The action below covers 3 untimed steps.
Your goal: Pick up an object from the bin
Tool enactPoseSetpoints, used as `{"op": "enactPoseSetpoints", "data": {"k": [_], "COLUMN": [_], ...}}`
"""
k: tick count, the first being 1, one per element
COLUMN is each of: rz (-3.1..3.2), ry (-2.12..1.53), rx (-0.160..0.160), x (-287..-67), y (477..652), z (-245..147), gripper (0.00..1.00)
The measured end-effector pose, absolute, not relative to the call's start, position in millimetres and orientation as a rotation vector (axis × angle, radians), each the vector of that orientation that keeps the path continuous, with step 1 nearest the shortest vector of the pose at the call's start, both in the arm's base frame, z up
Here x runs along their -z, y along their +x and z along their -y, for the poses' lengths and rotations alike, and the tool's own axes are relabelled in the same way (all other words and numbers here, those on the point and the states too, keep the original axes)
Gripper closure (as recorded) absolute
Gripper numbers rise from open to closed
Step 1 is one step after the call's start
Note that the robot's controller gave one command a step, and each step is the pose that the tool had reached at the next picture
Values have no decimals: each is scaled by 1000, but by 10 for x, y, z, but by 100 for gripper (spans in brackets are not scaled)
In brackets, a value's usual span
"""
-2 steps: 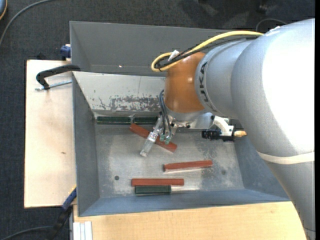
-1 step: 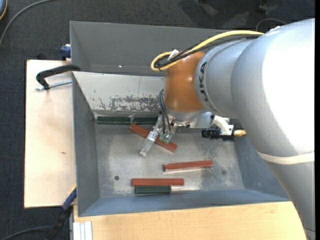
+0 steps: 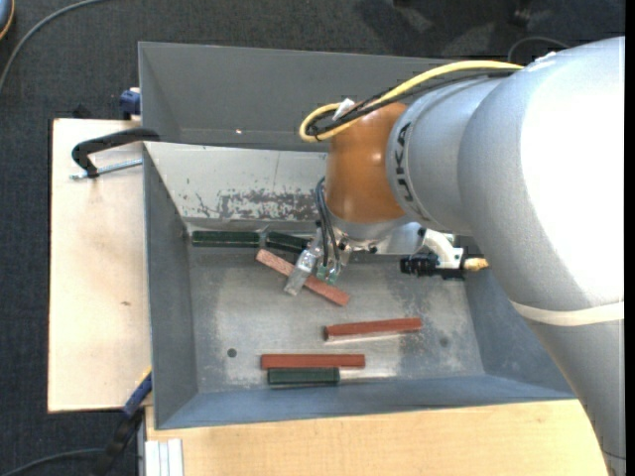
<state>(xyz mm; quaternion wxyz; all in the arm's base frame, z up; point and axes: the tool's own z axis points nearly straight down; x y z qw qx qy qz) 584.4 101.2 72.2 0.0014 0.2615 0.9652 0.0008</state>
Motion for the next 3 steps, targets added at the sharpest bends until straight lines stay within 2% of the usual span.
{"op": "enactPoseSetpoints", "data": {"k": [1,2,3], "rz": [-3026,-3029,-3026], "ry": [817,815,811], "rx": [-7,-6,-8], "x": [-1043,-1153,-1691], "y": [5861,5874,5894], "z": [-1023,-1032,-1042], "gripper": [100,100,100]}}
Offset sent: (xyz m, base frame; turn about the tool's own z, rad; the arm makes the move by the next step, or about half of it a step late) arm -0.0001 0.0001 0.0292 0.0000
